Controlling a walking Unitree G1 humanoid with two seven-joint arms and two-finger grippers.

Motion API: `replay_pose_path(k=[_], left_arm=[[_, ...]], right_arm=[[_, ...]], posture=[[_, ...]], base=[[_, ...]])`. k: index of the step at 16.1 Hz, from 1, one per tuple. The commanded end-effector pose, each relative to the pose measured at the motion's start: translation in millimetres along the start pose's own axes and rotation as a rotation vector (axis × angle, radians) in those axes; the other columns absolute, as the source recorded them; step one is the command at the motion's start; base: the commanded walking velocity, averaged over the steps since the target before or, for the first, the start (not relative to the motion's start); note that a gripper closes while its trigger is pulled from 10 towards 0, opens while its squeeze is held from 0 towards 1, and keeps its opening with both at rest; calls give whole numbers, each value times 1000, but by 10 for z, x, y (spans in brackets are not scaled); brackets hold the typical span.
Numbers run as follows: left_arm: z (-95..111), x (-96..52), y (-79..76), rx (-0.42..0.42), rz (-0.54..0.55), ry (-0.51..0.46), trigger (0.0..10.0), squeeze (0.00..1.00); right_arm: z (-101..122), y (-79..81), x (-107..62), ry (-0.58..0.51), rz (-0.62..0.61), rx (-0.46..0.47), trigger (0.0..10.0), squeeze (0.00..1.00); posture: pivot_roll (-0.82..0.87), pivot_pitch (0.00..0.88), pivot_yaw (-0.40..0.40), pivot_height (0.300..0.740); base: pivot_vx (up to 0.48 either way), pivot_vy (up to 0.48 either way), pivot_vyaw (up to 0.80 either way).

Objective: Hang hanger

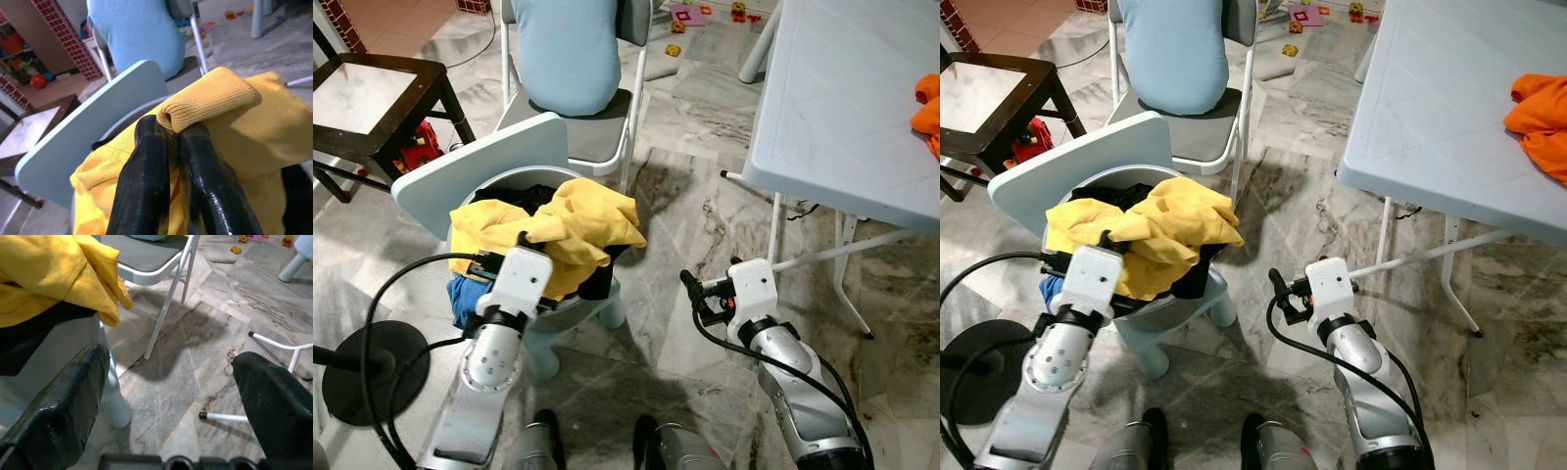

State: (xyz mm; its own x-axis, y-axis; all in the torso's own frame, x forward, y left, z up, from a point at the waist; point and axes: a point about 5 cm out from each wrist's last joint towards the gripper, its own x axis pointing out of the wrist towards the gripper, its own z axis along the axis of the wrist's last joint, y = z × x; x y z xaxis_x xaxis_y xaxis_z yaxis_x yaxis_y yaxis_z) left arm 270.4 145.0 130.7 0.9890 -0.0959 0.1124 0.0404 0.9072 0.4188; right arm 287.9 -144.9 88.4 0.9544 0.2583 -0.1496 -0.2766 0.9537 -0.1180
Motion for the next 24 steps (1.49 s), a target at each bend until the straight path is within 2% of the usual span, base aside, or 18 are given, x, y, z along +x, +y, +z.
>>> replay_pose_path(k=[1,2,3,4,5,7,8,9,10,11,13,14,15,19,20,22,23,24], left_arm=[[15,-38,-75,-14,-39,-6,0,0],[-5,-51,-107,-32,-58,8,0,0],[-121,-98,-218,-1,-146,84,0,0],[-231,-144,-266,-13,-172,155,0,0],[-357,-196,-294,-33,-185,245,0,0],[-460,-266,-285,-26,-188,314,0,0],[-469,-266,-255,-4,-173,321,4275,0],[-478,-257,-205,22,-143,328,10000,0],[-469,-239,-156,42,-114,320,10000,0],[-446,-214,-79,62,-69,299,10000,1000],[-415,-189,-27,114,-52,278,10000,1000],[-395,-169,-26,166,-68,255,10000,1000],[-361,-150,-50,216,-94,222,10000,0],[-277,-140,-110,278,-133,164,10000,0],[-200,-124,-112,299,-137,129,10000,0],[-143,-112,-111,301,-141,110,10000,0],[-187,-119,-122,281,-155,135,10000,0],[-318,-149,-160,221,-194,197,1765,0]], right_arm=[[-39,1,-20,15,3,3,10000,0],[-36,1,-19,14,3,3,10000,0],[-33,-2,-17,13,1,3,10000,0],[-34,-6,-18,13,1,3,10000,0],[-35,-10,-18,14,1,2,10000,0],[-35,-15,-19,14,1,1,10000,0],[-35,-17,-18,15,2,0,10000,0],[-33,-16,-16,15,3,0,10000,0],[-31,-15,-14,14,4,0,10000,0],[-30,-11,-12,14,5,0,10000,0],[-32,-11,-16,14,5,0,10000,0],[-36,-11,-19,16,5,0,10000,0],[-36,-10,-20,16,4,0,10000,0],[-34,-5,-23,15,2,1,10000,0],[-37,-5,-26,16,1,2,10000,0],[-40,-2,-28,17,2,3,10000,0],[-42,5,-26,17,4,4,10000,0],[-36,18,-15,15,5,7,10000,0]], posture=[[0,262,-79,740],[0,262,-79,740],[-1,262,-78,740],[-1,262,-78,740],[0,261,-78,740],[0,261,-83,740],[0,261,-83,740],[2,262,-83,740],[2,262,-83,740],[2,262,-83,740],[1,263,-84,740],[0,263,-82,740],[0,263,-81,740],[-1,264,-79,740],[0,266,-78,740],[6,270,-77,740],[6,270,-76,740],[3,271,-76,740]], base=[[0,0,0],[0,0,0],[0,0,0],[0,0,0],[0,0,0],[0,0,0],[0,0,0],[0,0,0],[0,0,0],[0,0,0],[0,0,0],[0,0,0],[0,0,0],[0,0,0],[0,0,0],[0,0,0],[0,0,0],[0,0,0]])
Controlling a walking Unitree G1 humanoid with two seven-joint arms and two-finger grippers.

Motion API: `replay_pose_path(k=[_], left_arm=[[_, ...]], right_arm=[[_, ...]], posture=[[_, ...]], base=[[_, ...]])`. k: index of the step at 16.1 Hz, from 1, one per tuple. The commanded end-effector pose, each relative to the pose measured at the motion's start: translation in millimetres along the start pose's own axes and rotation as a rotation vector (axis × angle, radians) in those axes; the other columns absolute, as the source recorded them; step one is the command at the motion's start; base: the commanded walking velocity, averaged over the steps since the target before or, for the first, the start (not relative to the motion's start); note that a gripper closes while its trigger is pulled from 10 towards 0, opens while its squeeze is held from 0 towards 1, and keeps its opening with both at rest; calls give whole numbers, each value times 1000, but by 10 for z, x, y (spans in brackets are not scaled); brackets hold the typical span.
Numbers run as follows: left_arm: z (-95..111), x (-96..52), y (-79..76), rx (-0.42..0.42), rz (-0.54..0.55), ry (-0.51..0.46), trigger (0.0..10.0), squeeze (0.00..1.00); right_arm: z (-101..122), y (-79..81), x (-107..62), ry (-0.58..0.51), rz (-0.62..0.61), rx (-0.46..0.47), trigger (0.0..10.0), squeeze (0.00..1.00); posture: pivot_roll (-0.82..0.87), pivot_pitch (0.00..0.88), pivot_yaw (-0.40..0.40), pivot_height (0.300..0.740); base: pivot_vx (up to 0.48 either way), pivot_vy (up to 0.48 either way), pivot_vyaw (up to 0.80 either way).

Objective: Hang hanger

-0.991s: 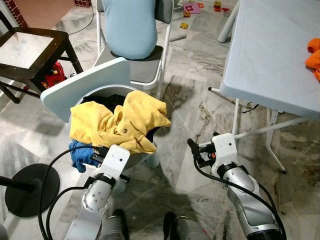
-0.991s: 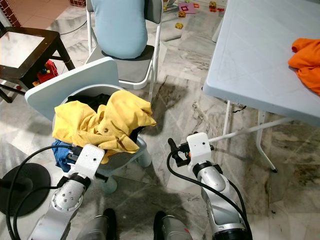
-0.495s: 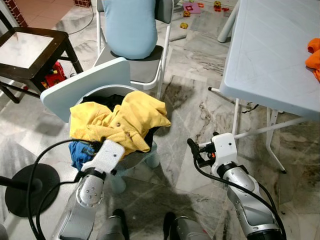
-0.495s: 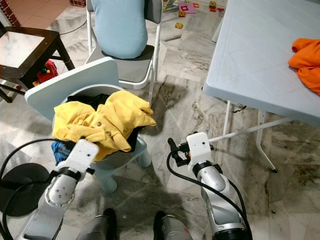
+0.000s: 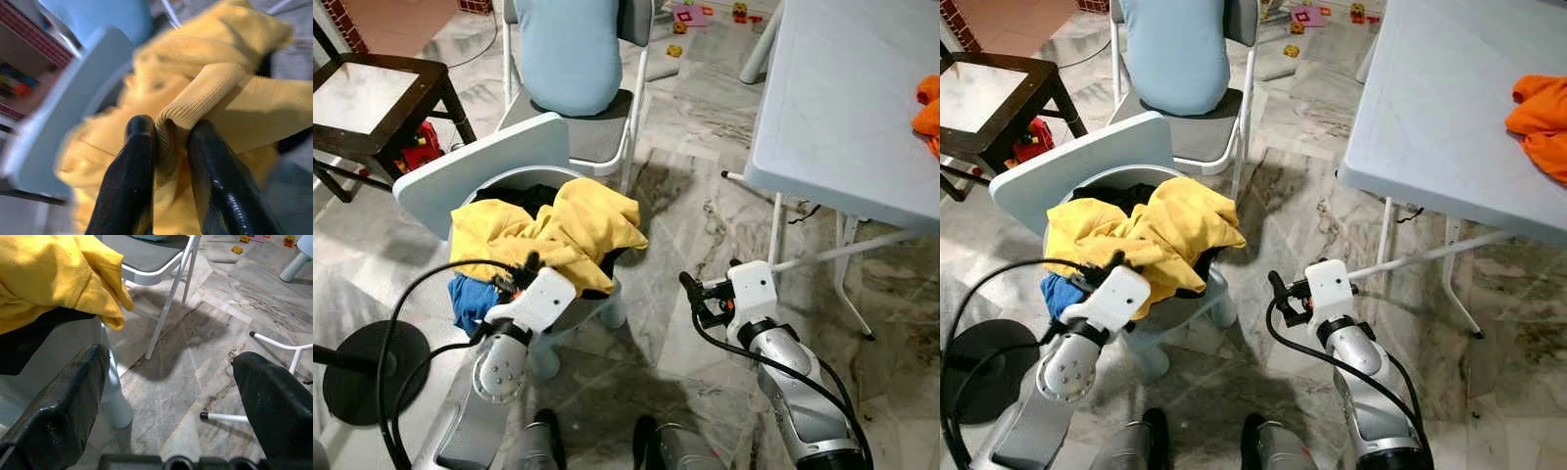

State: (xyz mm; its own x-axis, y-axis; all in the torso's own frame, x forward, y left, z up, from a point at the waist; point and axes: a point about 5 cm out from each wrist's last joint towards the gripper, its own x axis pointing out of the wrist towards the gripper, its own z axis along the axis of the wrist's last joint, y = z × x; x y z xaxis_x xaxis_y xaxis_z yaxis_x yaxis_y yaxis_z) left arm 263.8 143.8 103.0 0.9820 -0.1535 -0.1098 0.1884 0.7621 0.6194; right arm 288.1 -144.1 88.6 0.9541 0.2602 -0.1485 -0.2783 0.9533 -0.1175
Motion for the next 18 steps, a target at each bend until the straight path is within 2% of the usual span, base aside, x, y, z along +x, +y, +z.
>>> replay_pose_path(k=[1,2,5,6,7,10,11,12,13,14,16,17,18], left_arm=[[-115,-40,-101,-39,-70,41,0,0],[-140,-48,-117,-35,-83,49,0,0],[-206,-49,-127,-102,-86,92,0,0],[-225,-46,-131,-142,-83,108,0,0],[-268,-46,-148,-226,-86,146,0,0],[-236,-36,-144,-226,-95,122,0,0],[-66,19,-80,-234,-62,33,0,0],[-66,19,-80,-234,-62,33,0,0],[59,54,-34,-255,-31,-35,0,0],[59,54,-34,-255,-31,-35,0,0],[482,85,63,-230,-2,-274,0,0],[581,85,77,-254,-8,-313,0,0],[612,74,111,-336,3,-300,0,0]], right_arm=[[-39,8,-19,16,2,6,10000,0],[-41,7,-21,16,2,6,10000,0],[-49,-16,-30,19,-4,3,10000,0],[-50,-18,-31,19,-4,2,10000,0],[-47,-13,-29,18,-3,2,10000,0],[-42,-12,-21,17,-1,1,10000,0],[-30,-16,-14,13,-1,0,10000,0],[-30,-16,-14,13,-1,0,10000,0],[-29,-13,-17,11,-6,4,10000,0],[-29,-13,-17,11,-6,4,10000,0],[-16,-25,-28,-7,-25,12,10000,0],[29,-52,-12,-28,-47,24,10000,0],[115,-132,38,-50,-100,100,10000,0]], posture=[[3,270,-74,740],[2,270,-74,740],[2,270,-74,740],[-2,267,-73,740],[-1,265,-73,740],[1,266,-77,740],[-3,268,-71,740],[-3,268,-71,740],[-4,266,-68,740],[-4,266,-68,740],[-1,257,-60,740],[-1,251,-56,740],[3,240,-50,740]], base=[[0,0,0],[0,0,0],[0,0,0],[0,0,0],[0,0,0],[0,0,0],[0,0,0],[0,0,0],[0,0,0],[0,0,0],[0,0,0],[0,0,0],[0,0,0]])
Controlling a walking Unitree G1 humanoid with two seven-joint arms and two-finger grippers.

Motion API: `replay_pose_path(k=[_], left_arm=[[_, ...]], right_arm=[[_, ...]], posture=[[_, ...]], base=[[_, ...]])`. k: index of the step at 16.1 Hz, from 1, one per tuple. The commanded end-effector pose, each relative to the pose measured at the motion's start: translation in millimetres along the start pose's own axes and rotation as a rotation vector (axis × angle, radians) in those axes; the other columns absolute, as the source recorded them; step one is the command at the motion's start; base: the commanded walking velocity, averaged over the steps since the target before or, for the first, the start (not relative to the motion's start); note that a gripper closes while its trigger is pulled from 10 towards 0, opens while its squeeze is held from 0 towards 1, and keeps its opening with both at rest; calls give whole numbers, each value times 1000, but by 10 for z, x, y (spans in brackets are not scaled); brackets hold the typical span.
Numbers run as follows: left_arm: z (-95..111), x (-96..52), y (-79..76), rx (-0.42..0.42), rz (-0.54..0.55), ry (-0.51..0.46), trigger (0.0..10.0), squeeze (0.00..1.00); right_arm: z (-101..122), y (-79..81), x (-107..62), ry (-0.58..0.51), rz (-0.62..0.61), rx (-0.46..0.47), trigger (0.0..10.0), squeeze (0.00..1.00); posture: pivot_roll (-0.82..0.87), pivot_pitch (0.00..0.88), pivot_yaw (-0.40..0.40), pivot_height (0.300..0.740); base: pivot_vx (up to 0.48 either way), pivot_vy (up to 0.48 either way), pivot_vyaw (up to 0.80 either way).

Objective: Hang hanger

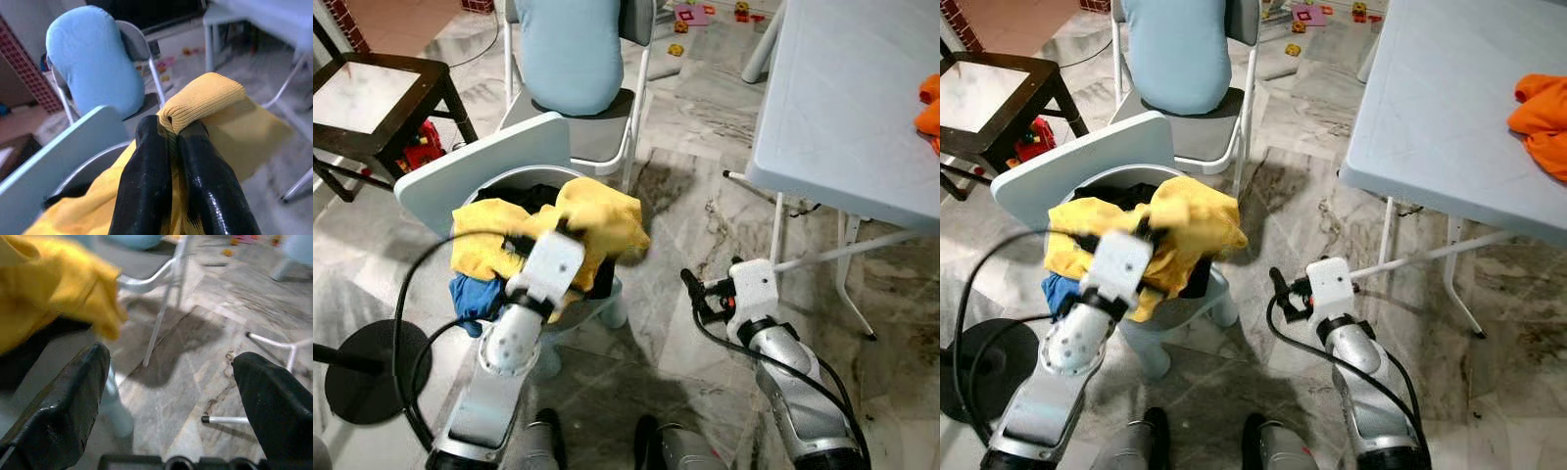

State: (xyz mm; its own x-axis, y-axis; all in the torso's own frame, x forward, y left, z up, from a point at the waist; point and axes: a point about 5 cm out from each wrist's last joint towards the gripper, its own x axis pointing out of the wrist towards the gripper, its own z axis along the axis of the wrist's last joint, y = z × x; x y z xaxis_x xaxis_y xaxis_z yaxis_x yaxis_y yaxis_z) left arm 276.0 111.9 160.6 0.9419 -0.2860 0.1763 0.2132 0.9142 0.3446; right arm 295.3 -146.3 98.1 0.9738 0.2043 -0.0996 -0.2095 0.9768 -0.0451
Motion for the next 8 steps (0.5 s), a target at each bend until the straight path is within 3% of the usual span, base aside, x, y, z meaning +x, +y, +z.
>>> replay_pose_path(k=[1,3,6,8], left_arm=[[7,-50,13,-32,6,6,0,0],[-16,-67,72,-50,50,25,0,0],[-93,-60,44,-66,61,62,0,0],[-166,-117,-9,-94,67,92,3020,0]], right_arm=[[71,-112,21,-18,-58,47,10000,0],[147,-191,46,-46,-107,78,10000,0],[110,-235,14,-44,-152,88,10000,0],[99,-282,-43,-47,-193,97,10000,0]], posture=[[4,242,-44,740],[11,239,-32,740],[16,229,-20,740],[11,223,-20,740]], base=[[0,0,0],[0,0,0],[0,0,0],[0,0,0]])
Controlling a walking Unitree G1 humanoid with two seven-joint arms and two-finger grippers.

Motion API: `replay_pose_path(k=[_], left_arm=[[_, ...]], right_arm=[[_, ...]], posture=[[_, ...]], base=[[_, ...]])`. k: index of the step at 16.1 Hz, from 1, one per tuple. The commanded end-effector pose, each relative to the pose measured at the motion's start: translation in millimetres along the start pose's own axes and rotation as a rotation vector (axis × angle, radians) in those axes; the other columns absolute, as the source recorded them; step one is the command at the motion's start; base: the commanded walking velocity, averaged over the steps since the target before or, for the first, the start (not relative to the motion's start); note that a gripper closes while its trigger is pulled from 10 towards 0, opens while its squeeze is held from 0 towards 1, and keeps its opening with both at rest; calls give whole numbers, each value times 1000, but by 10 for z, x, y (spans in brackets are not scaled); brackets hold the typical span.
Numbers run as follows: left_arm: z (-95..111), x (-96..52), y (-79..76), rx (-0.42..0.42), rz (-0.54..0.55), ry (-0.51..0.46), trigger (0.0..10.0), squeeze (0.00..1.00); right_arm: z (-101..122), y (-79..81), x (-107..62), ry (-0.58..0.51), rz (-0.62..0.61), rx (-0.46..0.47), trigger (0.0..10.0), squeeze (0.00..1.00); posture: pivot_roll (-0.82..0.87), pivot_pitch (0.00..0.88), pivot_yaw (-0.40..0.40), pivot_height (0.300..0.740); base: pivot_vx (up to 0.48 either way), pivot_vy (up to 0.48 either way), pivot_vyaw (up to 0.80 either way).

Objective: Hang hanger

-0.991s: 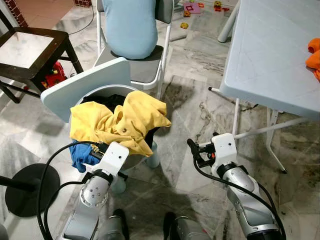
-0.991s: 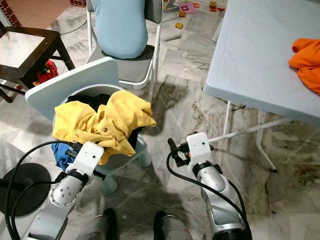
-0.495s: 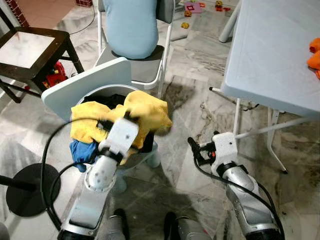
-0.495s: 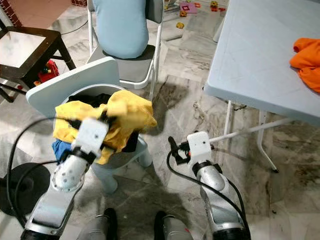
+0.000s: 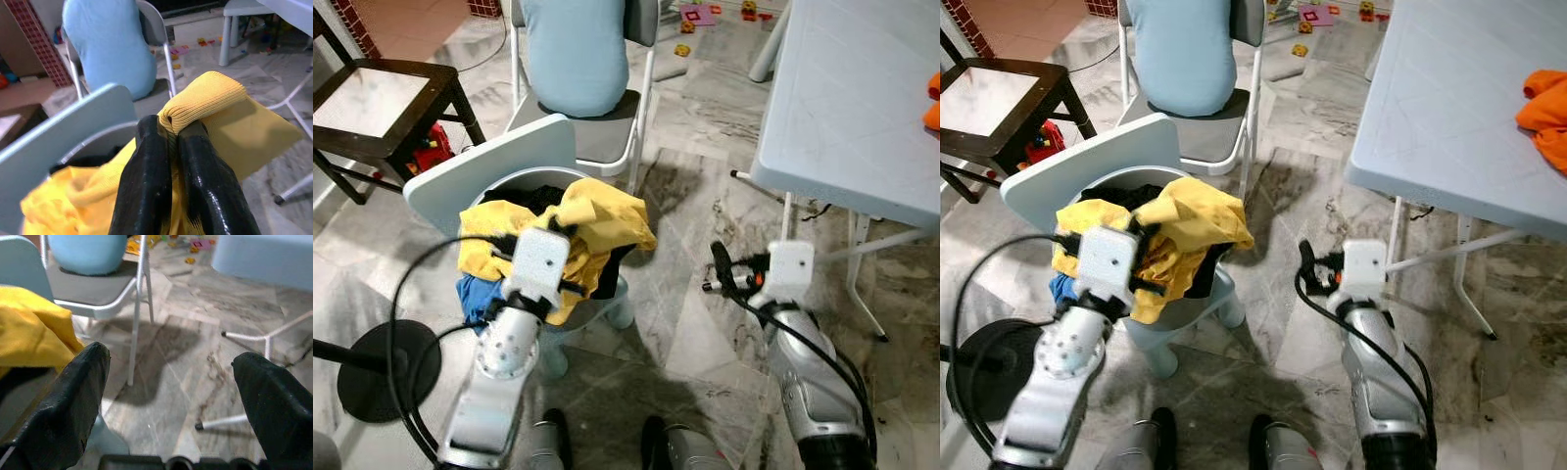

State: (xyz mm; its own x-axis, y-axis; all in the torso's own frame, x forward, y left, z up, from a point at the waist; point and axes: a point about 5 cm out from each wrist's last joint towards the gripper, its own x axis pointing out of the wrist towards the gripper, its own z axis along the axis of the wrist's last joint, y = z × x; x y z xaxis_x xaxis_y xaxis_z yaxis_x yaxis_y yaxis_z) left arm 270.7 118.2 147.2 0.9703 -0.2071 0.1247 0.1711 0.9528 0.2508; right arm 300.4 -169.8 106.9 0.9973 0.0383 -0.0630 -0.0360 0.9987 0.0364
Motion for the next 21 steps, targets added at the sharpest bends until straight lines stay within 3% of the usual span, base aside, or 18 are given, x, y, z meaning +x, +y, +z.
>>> replay_pose_path(k=[1,3,4,7,10,15,21], left_arm=[[-66,-55,-15,-18,20,22,2980,0],[-61,-98,8,-4,55,10,3529,0],[-59,-148,64,2,89,15,9686,0],[-129,-353,140,25,137,49,10000,0],[-261,-494,249,33,143,107,10000,0],[-172,-355,196,3,103,63,10000,0],[-122,-319,236,23,82,42,10000,0]], right_arm=[[41,-87,-47,-17,-44,13,10000,0],[135,-184,-108,-35,-66,67,10000,0],[220,-228,-185,-56,-43,36,10000,0],[267,-377,-363,-56,-43,18,10000,0],[210,-474,-431,-22,-90,20,10000,0],[235,-378,-370,-20,-66,21,10000,0],[189,-314,-352,-15,-64,29,10000,0]], posture=[[9,221,-24,740],[14,214,-31,740],[12,213,-33,740],[-1,221,-27,740],[-6,226,-16,740],[-9,232,-10,740],[21,223,1,740]], base=[[0,0,0],[0,0,0],[0,0,0],[0,0,0],[0,0,0],[0,0,-648],[0,0,-800]])
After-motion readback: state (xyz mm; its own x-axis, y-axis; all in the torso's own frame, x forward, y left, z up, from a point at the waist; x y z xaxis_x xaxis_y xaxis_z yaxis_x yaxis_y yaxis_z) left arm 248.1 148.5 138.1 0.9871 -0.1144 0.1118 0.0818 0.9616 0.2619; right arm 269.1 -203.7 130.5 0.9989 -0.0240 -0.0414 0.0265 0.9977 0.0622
